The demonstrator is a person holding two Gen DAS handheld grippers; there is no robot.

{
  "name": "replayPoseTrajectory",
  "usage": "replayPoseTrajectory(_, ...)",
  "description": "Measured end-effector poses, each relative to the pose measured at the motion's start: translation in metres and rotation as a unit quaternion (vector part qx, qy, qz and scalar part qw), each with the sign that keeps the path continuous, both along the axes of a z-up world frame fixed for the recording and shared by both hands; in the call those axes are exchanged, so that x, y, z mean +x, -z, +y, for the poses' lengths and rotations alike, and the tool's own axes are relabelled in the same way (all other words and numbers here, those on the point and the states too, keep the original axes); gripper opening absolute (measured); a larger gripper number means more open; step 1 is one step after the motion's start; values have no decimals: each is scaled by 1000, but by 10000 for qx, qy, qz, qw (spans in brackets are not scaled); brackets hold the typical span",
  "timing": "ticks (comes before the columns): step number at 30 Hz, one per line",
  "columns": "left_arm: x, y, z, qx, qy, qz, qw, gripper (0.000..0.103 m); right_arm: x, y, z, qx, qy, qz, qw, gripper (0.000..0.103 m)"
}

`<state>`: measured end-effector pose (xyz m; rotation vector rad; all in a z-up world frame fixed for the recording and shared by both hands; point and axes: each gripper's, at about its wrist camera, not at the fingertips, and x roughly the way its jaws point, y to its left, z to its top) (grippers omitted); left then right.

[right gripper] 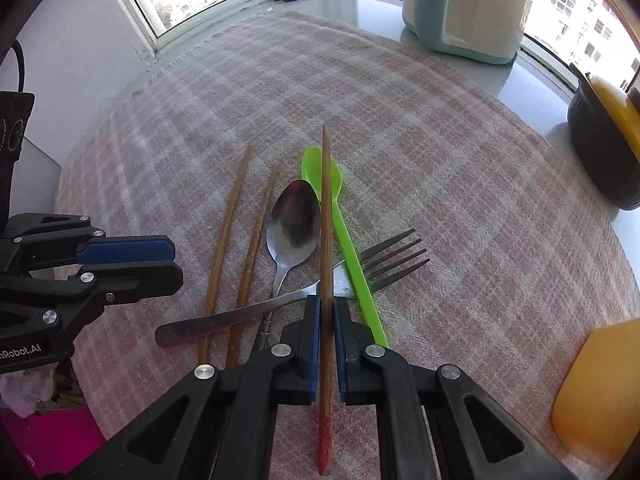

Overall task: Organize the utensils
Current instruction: 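Grasp the metal fork by its handle with the left tool while the right tool holds its chopstick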

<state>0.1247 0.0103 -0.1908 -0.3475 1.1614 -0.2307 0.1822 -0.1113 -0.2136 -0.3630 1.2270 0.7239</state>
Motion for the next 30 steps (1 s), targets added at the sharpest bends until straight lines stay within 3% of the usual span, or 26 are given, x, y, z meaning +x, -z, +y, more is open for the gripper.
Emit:
replayPoseTrajectory(5, 12, -1, -24, 151, 364, -26, 9992, 16, -1, 4, -34, 247, 591, 270, 9976, 4)
replayPoseTrajectory(10, 27, 5, -48, 416, 728, 15, 9965, 16, -6, 3, -53, 373, 849, 357, 9950, 5)
replayPoseTrajectory(20, 44, 16, -81, 1313, 1529, 128, 9794, 16, -18, 2, -59, 527, 886, 525, 9933, 7)
replayPoseTrajectory(27, 55, 23, -93, 1419, 1773, 208, 9737, 16, -18, 3, -67, 700, 1034, 635, 9901, 9)
replayPoseTrajectory(30, 53, 24, -92, 1478, 1848, 251, 9713, 16, -18, 3, -71, 807, 1068, 695, 9886, 18)
